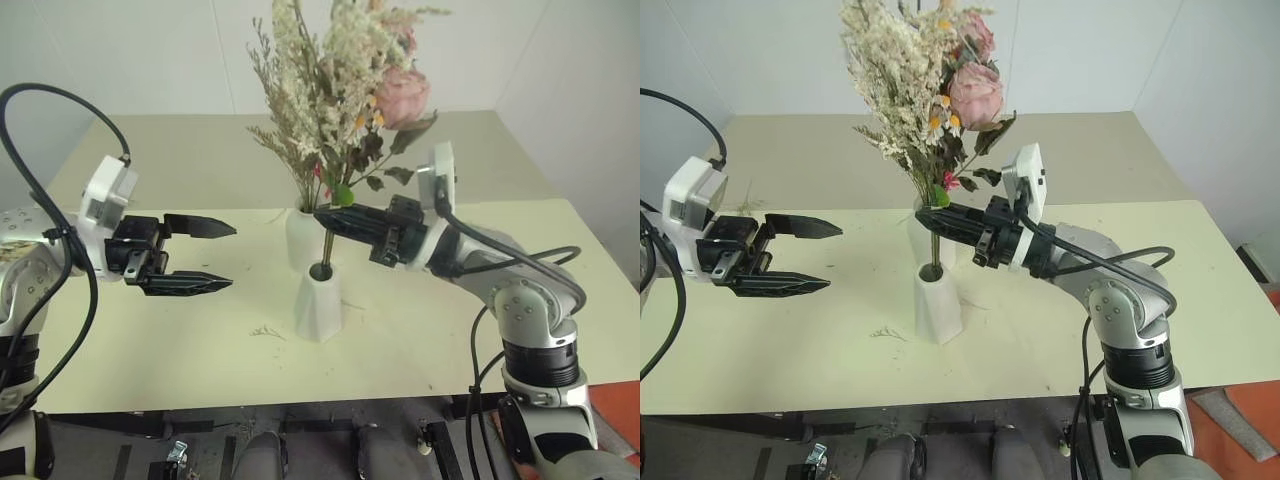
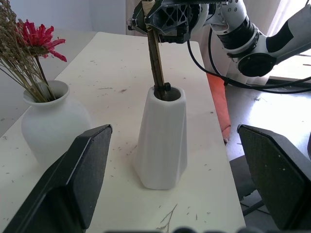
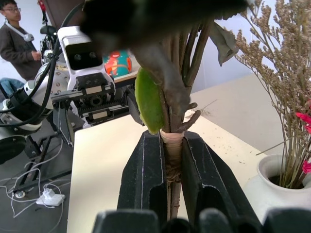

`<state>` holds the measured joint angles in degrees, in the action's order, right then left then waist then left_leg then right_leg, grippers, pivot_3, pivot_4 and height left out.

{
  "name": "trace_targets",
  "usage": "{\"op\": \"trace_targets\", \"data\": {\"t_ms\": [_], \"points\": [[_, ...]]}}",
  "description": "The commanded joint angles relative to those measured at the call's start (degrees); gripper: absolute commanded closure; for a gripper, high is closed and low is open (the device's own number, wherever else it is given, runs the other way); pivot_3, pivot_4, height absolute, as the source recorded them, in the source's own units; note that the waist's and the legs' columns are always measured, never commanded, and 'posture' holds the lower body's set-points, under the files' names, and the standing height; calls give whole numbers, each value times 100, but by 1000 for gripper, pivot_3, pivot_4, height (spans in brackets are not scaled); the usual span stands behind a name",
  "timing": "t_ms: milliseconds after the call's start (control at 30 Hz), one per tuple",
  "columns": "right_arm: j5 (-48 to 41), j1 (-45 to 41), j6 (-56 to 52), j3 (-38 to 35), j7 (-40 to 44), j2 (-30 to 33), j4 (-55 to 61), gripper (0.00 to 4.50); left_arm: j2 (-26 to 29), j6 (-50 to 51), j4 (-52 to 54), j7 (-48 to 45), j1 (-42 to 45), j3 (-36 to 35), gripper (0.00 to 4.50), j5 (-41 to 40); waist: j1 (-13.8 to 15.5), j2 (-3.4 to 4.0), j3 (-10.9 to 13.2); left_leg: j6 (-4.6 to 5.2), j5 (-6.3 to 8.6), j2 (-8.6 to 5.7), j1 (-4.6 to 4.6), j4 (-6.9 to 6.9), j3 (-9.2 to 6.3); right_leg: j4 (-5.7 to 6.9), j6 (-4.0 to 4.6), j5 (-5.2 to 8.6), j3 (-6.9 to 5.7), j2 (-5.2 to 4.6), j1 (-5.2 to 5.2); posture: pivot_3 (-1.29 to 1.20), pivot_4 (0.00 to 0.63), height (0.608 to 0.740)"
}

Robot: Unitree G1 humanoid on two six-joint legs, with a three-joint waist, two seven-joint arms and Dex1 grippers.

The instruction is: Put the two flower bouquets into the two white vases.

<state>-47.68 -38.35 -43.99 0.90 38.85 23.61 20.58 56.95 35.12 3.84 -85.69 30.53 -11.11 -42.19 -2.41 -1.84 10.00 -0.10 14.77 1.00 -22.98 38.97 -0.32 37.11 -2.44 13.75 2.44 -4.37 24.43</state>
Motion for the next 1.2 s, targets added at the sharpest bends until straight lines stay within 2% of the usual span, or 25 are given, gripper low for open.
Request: {"op": "trace_targets", "data": {"t_ms": [33, 333, 767, 933, 1200], "points": [[266, 75, 275, 108, 92, 10, 117, 4277, 104, -26, 113, -26, 84, -71, 0, -39, 0, 0, 0, 0, 0, 0, 2, 0, 0, 0, 0, 0, 0, 0, -1, 0, 150, 740], [655, 271, 618, 378, 261, 36, 285, 4277, 148, 14, 143, -23, 47, -107, 0, -56, -6, -1, 0, 0, 0, 1, 17, 0, 0, 0, 0, 0, 1, 1, -15, 0, 150, 740], [411, 220, 388, 294, 230, 45, 494, 4277, 217, 62, 118, -58, 36, -75, 0, -61, -4, 0, 0, 0, 0, 1, 16, 0, 0, 0, 0, 1, 1, 1, -14, 0, 150, 740], [-51, 192, 119, 75, 70, -101, 519, 4277, 248, 134, 178, -37, -28, -110, 0, -104, -2, 0, 0, 0, 0, 0, 13, 0, -1, 0, 0, 1, 1, 1, -11, 0, 150, 740], [0, 241, 85, 156, 65, -85, 473, 4277, 313, 251, 295, 12, -146, -199, 0, -184, -1, 0, 0, 0, 0, 0, 12, -1, 0, 0, 0, 1, 1, 1, -10, 0, 150, 740]]}}
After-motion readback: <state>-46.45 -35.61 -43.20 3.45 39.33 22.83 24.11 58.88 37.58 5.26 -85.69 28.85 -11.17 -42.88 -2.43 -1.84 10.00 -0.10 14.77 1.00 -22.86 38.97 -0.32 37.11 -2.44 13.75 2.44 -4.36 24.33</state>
